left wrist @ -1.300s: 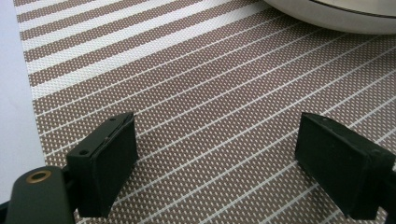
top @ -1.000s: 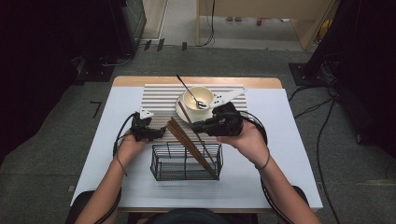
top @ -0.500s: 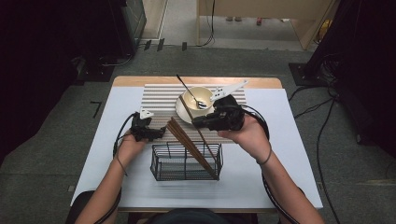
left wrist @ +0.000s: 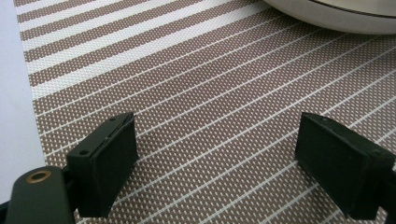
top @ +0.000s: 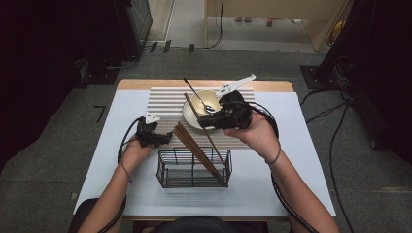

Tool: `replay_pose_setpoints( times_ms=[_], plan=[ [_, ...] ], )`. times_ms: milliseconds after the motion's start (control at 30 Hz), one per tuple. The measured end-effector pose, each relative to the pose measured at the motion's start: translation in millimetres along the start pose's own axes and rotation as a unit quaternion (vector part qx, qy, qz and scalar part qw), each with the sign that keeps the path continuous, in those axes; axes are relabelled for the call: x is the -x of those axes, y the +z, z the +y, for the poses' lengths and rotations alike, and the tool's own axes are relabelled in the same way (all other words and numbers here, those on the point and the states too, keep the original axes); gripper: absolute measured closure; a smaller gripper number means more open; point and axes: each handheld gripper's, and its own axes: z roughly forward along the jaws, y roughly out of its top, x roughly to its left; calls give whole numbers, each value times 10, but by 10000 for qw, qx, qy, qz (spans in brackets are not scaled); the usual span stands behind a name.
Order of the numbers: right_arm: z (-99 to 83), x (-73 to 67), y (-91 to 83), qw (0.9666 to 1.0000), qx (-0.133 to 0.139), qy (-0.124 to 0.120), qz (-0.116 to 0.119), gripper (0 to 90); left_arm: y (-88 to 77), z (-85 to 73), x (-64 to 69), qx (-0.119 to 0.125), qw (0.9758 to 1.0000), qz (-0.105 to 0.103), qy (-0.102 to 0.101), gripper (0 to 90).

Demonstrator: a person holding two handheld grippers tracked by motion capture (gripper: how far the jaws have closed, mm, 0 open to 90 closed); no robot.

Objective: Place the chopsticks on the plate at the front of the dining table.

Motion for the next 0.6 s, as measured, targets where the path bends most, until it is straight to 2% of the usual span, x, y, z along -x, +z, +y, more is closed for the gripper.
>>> replay_pose_setpoints(
  times_ms=[600],
  plan=[
    [203,71,-8,9999,-111,28,-51,844,0,1,-1,-5,10000,-5,-6,134]
  ],
)
